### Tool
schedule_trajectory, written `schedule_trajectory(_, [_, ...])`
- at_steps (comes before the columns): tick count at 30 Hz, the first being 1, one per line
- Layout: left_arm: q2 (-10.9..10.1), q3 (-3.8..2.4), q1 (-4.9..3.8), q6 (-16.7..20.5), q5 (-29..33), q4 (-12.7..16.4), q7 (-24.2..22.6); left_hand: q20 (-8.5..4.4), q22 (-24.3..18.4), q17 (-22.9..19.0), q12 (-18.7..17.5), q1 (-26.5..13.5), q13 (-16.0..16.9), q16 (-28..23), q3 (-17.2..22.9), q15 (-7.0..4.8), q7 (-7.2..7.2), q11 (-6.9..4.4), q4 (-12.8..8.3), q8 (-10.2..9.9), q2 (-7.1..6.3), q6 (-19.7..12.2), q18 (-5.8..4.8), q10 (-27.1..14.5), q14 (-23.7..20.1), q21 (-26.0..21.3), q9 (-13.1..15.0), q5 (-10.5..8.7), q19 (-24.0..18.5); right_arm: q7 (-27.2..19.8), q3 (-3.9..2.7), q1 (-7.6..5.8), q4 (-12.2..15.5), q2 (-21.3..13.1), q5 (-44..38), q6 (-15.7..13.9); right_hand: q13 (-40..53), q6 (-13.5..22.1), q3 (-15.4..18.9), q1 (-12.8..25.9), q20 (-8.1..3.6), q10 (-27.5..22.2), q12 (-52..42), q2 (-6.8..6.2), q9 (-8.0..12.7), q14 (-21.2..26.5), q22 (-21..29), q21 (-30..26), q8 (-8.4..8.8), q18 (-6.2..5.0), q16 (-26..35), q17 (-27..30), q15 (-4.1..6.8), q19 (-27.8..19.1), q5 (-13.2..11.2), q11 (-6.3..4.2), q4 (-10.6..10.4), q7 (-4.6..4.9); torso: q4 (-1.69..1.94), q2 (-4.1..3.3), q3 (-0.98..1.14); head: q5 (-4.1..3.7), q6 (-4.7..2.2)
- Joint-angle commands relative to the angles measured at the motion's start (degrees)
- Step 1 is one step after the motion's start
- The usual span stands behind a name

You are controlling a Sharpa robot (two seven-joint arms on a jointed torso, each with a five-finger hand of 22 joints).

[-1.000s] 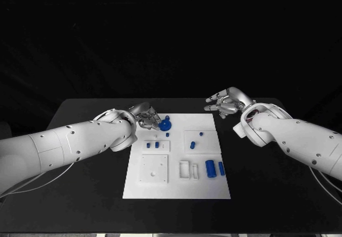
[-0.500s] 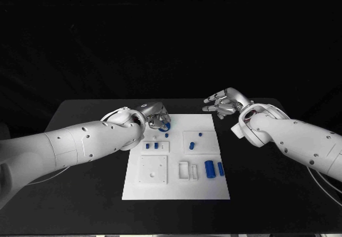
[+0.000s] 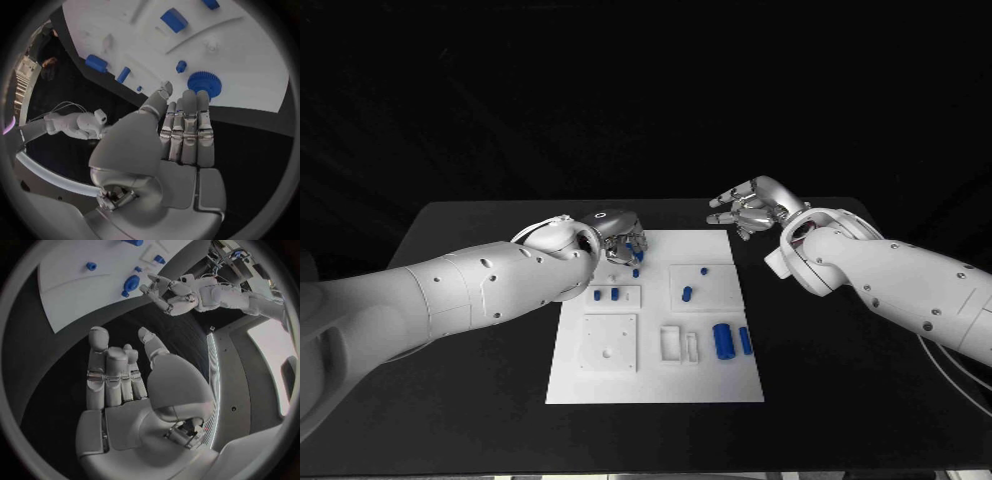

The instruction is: Assemble the parts on the task board

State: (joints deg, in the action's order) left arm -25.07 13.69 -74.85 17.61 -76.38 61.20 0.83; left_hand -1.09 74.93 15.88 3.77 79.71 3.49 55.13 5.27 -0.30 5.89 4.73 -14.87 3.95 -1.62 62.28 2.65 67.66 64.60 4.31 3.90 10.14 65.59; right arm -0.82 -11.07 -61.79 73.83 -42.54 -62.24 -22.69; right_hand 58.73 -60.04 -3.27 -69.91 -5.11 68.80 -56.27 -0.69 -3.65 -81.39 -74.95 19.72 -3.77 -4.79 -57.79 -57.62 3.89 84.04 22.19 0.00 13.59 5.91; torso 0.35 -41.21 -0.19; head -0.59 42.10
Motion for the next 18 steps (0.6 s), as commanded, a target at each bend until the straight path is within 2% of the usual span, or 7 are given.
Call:
schedule_trajectory(1, [0.49,-0.01,0.14,-4.13,-2.57,-0.58,0.68,0.04,0.96,-0.07,-0.37,-0.57,-0.08,-0.17,-0.06,0.31,0.02,-0.01,0.44,-0.34,0.02,-0.47,0.72,-0.57,0.01,-0.27,-0.05,-0.34,0.33,-0.42,-0.03,0.02,0.2,0.01,-0.08,0.49,0.01,0.11,-0.02,0.44,-0.02,0.44,0.13,-0.01,0.08,-0.43,-2.0,0.13,0.23,-0.83,0.06,-0.02,0.12,1.82,0.37,-0.12,-0.16,0.24,0.05,0.0,-0.03,-0.08,0.1])
schedule_trajectory(10, [1.13,0.0,0.51,-6.28,-3.4,-1.58,1.03,-0.04,0.71,-0.14,-0.36,-0.44,-0.08,0.02,-0.43,0.23,-0.18,-0.07,1.03,-0.34,0.01,-0.64,0.61,-0.59,0.15,-0.4,-0.06,-0.58,0.51,-0.4,-0.03,0.02,0.38,-0.05,-0.08,0.43,0.01,0.11,-0.02,0.44,-0.02,0.44,0.13,-0.01,0.08,-0.43,-2.0,0.13,0.23,-0.83,0.06,-0.02,0.12,1.82,0.37,-0.12,-0.16,0.24,0.12,0.05,-0.07,-0.15,0.24])
schedule_trajectory(18, [1.63,0.0,1.16,-6.85,-3.51,-2.41,0.56,-0.32,1.09,-0.14,-0.43,-0.21,-0.11,0.27,0.02,-0.17,-0.38,-0.38,1.12,-0.33,0.82,0.41,0.56,-0.55,0.15,-0.23,-0.06,-0.06,0.59,-0.54,-0.03,0.01,0.43,-0.06,-0.08,0.2,-3.47,0.15,-0.01,0.48,-0.08,-0.37,3.68,-0.04,0.08,-0.26,-1.61,-1.23,0.24,-0.79,0.96,0.78,0.19,1.72,0.4,-0.23,0.0,0.23,0.09,0.06,-0.07,-0.19,0.35])
